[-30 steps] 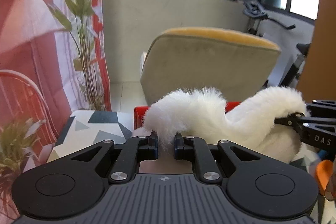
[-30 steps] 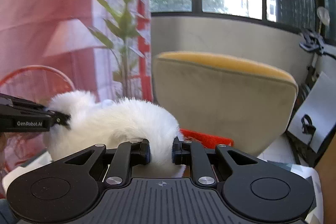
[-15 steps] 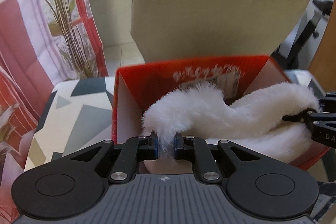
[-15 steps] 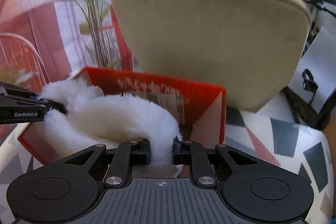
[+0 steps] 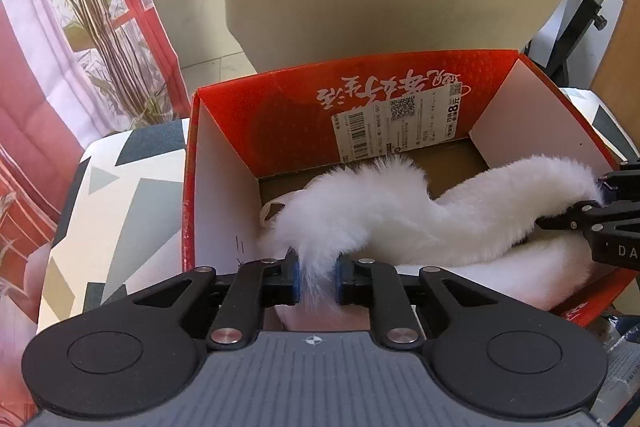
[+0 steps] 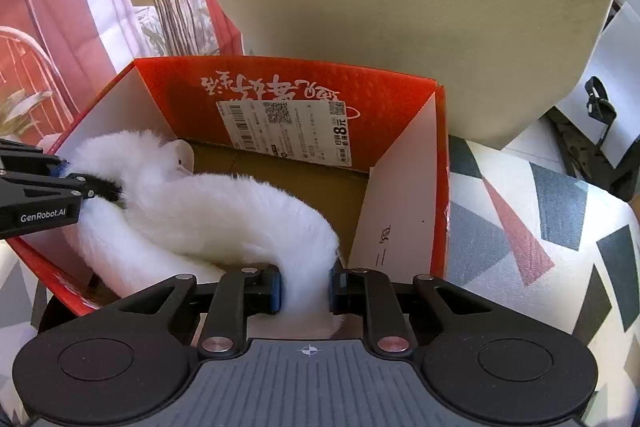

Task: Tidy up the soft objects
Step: 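Lower the fluffy scarf into the red box and open the right gripper, then move the right tool back to the pile and grasp the white cloth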

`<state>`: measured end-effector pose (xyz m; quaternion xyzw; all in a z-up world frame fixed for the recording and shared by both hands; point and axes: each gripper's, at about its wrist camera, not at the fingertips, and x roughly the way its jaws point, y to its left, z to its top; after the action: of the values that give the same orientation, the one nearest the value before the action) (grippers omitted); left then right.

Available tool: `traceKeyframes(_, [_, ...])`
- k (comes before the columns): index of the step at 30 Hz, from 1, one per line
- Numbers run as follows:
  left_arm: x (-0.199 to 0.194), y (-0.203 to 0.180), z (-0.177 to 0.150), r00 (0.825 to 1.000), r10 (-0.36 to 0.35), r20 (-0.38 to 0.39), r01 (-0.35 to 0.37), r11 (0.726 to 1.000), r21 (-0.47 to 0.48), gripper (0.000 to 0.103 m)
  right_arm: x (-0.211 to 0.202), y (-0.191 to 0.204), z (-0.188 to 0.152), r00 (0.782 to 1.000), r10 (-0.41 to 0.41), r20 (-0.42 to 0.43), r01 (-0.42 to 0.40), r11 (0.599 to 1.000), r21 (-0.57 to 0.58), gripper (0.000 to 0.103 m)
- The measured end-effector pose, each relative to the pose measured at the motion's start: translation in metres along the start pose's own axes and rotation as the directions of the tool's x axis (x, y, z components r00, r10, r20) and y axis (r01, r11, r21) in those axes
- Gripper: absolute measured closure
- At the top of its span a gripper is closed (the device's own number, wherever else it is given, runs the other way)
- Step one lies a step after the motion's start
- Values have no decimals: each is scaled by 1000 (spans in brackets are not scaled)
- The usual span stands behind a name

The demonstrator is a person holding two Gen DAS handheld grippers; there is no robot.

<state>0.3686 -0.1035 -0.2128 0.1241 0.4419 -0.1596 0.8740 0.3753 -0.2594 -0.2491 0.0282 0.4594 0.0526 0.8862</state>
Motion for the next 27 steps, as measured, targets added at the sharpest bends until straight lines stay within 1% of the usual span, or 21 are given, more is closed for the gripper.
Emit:
traceKeyframes(1, [-1,0,0,1000,3,0,-3,1000,1,81,0,1,0,1000,-3,1,3,1000,2,82])
traceKeyframes(2, [-3,1,1,1000,12,4,-12,1000,0,72,-2,0,0,1000,-3,3,3,1000,3,80])
traceKeyframes(3, [-5,2,1,1000,15,13,-15,1000,-4,63,-3,1,1,1000,-4,7,4,1000,4,73])
traceKeyframes(4, [-8,3,2,1000,11,23,-11,1000,-9,59,-5,1,1,1000,-9,15,9,1000,5,65])
traceKeyframes(5, [-11,4,2,999,6,33,-6,1000,-15,53,-9,1,1,1000,-14,26,14,1000,8,64])
traceKeyframes(6, [-16,7,2,999,-1,41,2,1000,-25,51,-12,-1,3,999,-13,35,13,1000,12,63])
traceKeyframes(9, [-29,11,1,998,-20,62,22,999,-39,51,-24,-4,2,998,-4,59,1,999,40,63])
traceKeyframes(13, [-58,11,-8,993,-27,112,33,998,-57,51,-50,-9,-4,995,36,93,-43,996,77,63])
traceKeyframes(16, [-82,13,-21,987,-54,151,70,992,-101,51,-73,-13,-16,991,58,119,-70,993,97,63])
traceKeyframes(19, [-100,13,-38,979,-85,184,113,982,-150,51,-95,-16,-33,987,54,152,-71,991,110,63])
traceKeyframes(22, [-111,9,-57,974,-108,200,145,973,-181,51,-115,-16,-55,981,31,190,-54,991,121,62])
traceKeyframes(24, [-115,6,-71,973,-114,201,152,971,-183,51,-127,-15,-70,976,19,218,-49,990,130,62])
traceKeyframes(27, [-119,5,-89,976,-115,185,148,973,-178,51,-142,-9,-96,965,7,262,-47,988,147,62])
